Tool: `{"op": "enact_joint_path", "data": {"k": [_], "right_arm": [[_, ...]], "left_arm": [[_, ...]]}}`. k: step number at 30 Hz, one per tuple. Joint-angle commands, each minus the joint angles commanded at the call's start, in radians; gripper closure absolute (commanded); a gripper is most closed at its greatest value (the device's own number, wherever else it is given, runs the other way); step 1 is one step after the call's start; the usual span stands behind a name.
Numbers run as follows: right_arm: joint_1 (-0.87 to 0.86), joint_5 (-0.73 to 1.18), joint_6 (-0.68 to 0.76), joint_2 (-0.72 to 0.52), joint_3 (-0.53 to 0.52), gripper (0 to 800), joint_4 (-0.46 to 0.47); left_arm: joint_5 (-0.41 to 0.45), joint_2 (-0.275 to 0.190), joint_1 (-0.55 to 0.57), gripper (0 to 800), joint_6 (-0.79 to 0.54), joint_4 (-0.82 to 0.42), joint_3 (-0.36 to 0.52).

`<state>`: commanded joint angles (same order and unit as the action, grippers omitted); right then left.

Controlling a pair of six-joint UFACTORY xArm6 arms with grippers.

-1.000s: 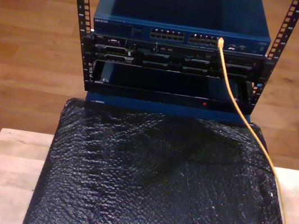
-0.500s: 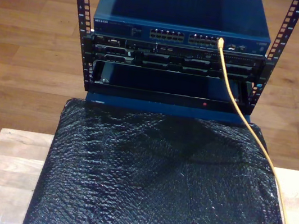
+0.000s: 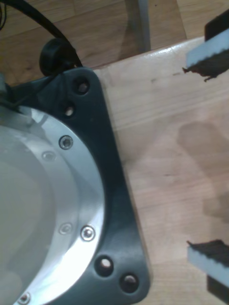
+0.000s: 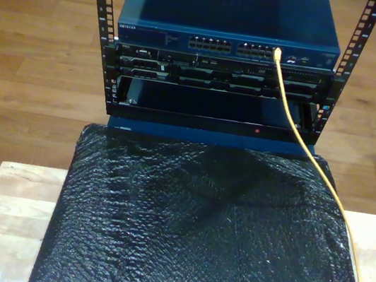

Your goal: Grab the cable and plug it in

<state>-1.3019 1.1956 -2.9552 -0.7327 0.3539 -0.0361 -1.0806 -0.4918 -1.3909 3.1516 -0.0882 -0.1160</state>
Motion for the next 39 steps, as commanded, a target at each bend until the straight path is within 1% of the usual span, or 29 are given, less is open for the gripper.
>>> {"op": "enact_joint_path", "data": {"k": [8, 14, 20, 23, 27, 29, 39], "right_arm": [[-0.11, -0.037, -0.1, -0.028, -0.152, 3, 0.003], [-0.12, -0.201, -0.114, -0.032, -0.275, 3, 0.0], [-0.121, -0.336, -0.115, -0.02, -0.364, 2, 0.002], [-0.13, -0.394, -0.114, -0.009, -0.388, 2, 0.0], [-0.176, -0.42, -0.11, -0.012, -0.417, 1, -0.003], [-0.209, -0.427, -0.114, -0.015, -0.42, 0, -0.006], [-0.212, -0.428, -0.114, -0.015, -0.42, 0, -0.005]], "left_arm": [[0.0, 0.0, 0.0, 0, 0.0, 0.0, 0.0], [0.0, 0.0, 0.0, 0, 0.0, 0.0, 0.0], [0.0, 0.0, 0.0, 0, 0.0, 0.0, 0.0], [0.0, 0.0, 0.0, 0, 0.0, 0.0, 0.0], [0.0, 0.0, 0.0, 0, 0.0, 0.0, 0.0], [0.0, 0.0, 0.0, 0, 0.0, 0.0, 0.0], [0.0, 0.0, 0.0, 0, 0.0, 0.0, 0.0]]}}
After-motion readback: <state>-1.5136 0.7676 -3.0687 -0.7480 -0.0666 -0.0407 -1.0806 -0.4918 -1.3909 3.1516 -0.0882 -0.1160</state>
